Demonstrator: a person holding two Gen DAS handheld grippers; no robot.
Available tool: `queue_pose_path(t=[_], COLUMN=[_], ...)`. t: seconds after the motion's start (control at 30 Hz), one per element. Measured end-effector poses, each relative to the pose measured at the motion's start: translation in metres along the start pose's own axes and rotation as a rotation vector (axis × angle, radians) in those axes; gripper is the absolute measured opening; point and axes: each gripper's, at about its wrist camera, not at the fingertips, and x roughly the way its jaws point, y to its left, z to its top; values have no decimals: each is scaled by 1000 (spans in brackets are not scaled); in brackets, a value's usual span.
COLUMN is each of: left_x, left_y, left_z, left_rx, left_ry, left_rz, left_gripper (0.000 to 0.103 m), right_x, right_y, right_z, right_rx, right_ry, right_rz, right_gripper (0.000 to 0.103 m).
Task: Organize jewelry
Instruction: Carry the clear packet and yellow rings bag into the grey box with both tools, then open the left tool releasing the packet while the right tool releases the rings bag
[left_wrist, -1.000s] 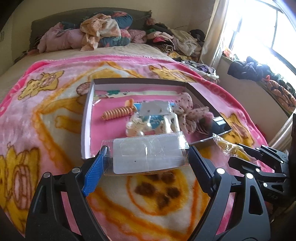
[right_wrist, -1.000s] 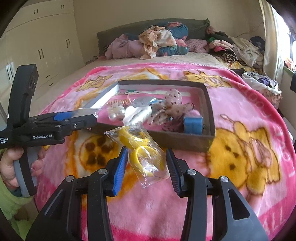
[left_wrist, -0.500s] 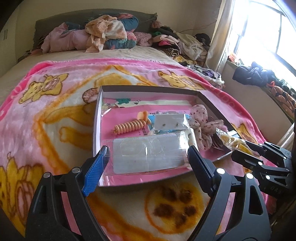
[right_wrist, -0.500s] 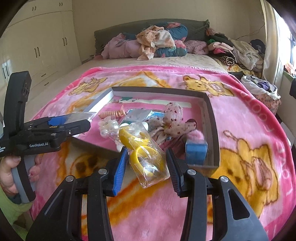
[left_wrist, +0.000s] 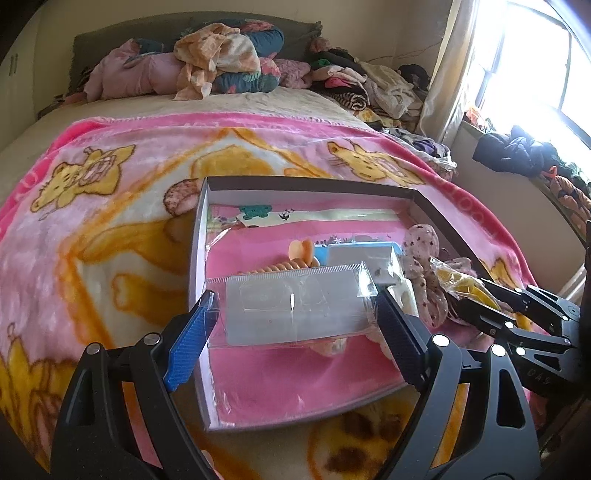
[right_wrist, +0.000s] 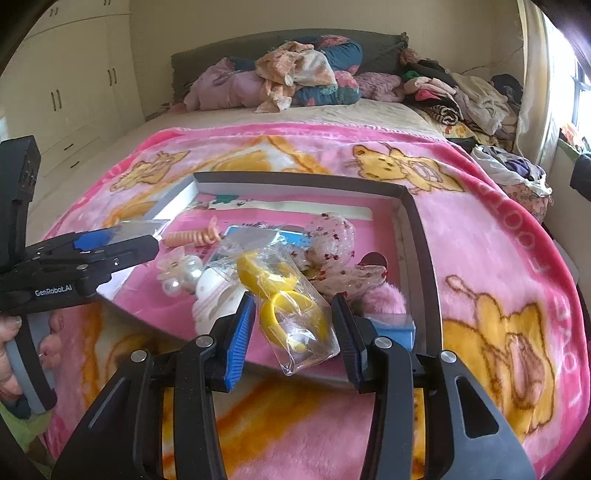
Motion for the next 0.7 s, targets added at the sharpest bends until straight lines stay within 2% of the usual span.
queue_pose_path(t=[0.3, 0.37, 0.43, 0.7], left_x=[15, 17, 19, 21], left_y=[-6, -7, -7, -8], left_z=[4, 4, 3, 2], left_rx=[5, 4, 4, 2], left_ry=[14, 18, 22, 27], left_rz=[0, 1, 1, 12], left_gripper=[77, 77, 77, 81], right_x=[14, 13, 9, -6], right_y=[-6, -5, -4, 1], right_z=[0, -1, -3, -20], right_rx=[24, 24, 23, 32], right_ry=[5, 0, -11, -33], right_rz=[-18, -13, -3, 23], right_gripper=[46, 50, 61, 73])
